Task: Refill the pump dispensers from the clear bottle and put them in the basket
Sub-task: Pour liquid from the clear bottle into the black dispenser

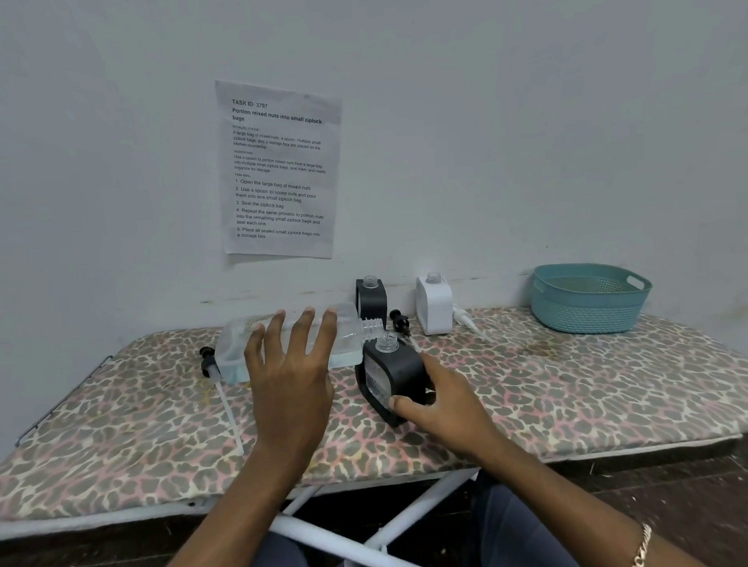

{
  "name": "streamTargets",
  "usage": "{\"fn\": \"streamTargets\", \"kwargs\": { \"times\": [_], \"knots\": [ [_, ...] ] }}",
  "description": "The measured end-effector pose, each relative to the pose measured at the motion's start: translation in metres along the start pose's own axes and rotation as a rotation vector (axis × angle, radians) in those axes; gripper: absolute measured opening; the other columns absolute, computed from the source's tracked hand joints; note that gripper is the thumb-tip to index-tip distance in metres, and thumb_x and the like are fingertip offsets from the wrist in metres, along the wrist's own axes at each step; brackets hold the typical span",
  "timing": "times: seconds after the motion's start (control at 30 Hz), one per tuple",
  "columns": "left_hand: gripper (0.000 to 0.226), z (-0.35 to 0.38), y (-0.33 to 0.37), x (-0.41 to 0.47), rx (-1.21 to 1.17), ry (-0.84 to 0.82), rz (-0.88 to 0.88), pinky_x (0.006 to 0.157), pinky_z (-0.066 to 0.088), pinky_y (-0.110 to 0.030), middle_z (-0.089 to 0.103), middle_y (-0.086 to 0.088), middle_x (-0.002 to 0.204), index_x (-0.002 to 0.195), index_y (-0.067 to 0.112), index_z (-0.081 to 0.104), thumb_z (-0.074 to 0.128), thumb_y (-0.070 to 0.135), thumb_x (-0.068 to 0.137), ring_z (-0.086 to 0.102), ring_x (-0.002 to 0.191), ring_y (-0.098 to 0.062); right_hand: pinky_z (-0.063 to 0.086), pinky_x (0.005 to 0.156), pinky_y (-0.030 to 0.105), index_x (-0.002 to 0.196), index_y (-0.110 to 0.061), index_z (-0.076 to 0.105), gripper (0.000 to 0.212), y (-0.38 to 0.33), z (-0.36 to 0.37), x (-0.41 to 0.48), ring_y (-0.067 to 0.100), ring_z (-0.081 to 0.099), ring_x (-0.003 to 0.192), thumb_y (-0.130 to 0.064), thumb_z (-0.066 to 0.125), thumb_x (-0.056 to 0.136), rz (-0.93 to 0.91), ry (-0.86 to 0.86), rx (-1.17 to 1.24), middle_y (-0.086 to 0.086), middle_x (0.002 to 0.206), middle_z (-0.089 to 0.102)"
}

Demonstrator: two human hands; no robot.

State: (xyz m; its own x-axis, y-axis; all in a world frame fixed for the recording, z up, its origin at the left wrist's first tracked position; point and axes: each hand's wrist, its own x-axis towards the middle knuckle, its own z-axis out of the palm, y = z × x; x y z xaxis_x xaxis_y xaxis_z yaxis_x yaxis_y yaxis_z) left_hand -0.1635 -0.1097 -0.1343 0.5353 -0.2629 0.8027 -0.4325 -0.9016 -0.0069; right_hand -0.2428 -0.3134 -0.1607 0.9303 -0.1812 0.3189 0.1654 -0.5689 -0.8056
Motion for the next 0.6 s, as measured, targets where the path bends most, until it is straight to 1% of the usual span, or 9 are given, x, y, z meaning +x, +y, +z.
{"fn": "streamTargets", "kwargs": {
  "times": [0.13,0.23,0.33,0.43,0.5,0.6],
  "knots": [
    [0.079,0.0000,0.0003,0.0003,0.006,-0.004,0.001,0.113,0.036,-0.064,0.065,-0.012,0.141,0.144,0.017,0.060,0.074,-0.012,0.072,0.052,0.137,-0.045,0.051,0.076,0.010,0.125,-0.037,0.057,0.044,0.0002,0.0001,-0.0001,-0.006,0.065,0.096,-0.033,0.077,0.087,0.003,-0.004,-0.008,-0.019,0.107,0.072],
    [0.079,-0.0006,0.0007,0.0004,0.013,-0.010,0.001,0.112,0.036,-0.063,0.065,-0.012,0.142,0.143,0.017,0.061,0.075,-0.012,0.071,0.052,0.137,-0.045,0.054,0.079,0.018,0.126,-0.033,0.060,0.044,0.0016,0.0005,0.0002,-0.003,0.067,0.095,-0.033,0.077,0.085,0.004,0.004,-0.007,-0.017,0.107,0.073],
    [0.079,-0.0008,0.0009,0.0004,0.012,-0.013,0.000,0.112,0.036,-0.063,0.065,-0.012,0.142,0.143,0.017,0.061,0.075,-0.011,0.071,0.052,0.138,-0.045,0.054,0.078,0.017,0.127,-0.033,0.059,0.045,0.0017,0.0005,0.0000,-0.004,0.067,0.095,-0.033,0.077,0.086,0.001,0.001,-0.009,-0.018,0.108,0.073],
    [0.079,-0.0013,0.0008,0.0004,0.012,-0.016,0.000,0.113,0.035,-0.063,0.065,-0.012,0.142,0.144,0.017,0.060,0.075,-0.011,0.071,0.052,0.138,-0.045,0.056,0.080,0.022,0.126,-0.034,0.059,0.044,0.0015,0.0005,0.0001,-0.002,0.067,0.094,-0.033,0.077,0.086,-0.001,0.000,-0.006,-0.017,0.107,0.073],
    [0.079,-0.0015,0.0008,0.0006,0.012,-0.014,0.001,0.112,0.036,-0.063,0.065,-0.012,0.141,0.144,0.017,0.061,0.075,-0.011,0.071,0.052,0.138,-0.045,0.056,0.079,0.021,0.125,-0.036,0.059,0.043,0.0014,0.0004,0.0002,-0.002,0.067,0.094,-0.033,0.077,0.086,0.000,-0.001,-0.007,-0.017,0.106,0.073],
    [0.079,-0.0016,0.0009,0.0007,0.010,-0.014,0.002,0.112,0.036,-0.064,0.065,-0.013,0.142,0.144,0.017,0.060,0.074,-0.012,0.071,0.052,0.138,-0.045,0.054,0.076,0.015,0.124,-0.037,0.057,0.042,0.0005,0.0000,0.0000,-0.004,0.066,0.094,-0.032,0.077,0.086,-0.003,-0.005,-0.012,-0.018,0.106,0.072]
  ]
}}
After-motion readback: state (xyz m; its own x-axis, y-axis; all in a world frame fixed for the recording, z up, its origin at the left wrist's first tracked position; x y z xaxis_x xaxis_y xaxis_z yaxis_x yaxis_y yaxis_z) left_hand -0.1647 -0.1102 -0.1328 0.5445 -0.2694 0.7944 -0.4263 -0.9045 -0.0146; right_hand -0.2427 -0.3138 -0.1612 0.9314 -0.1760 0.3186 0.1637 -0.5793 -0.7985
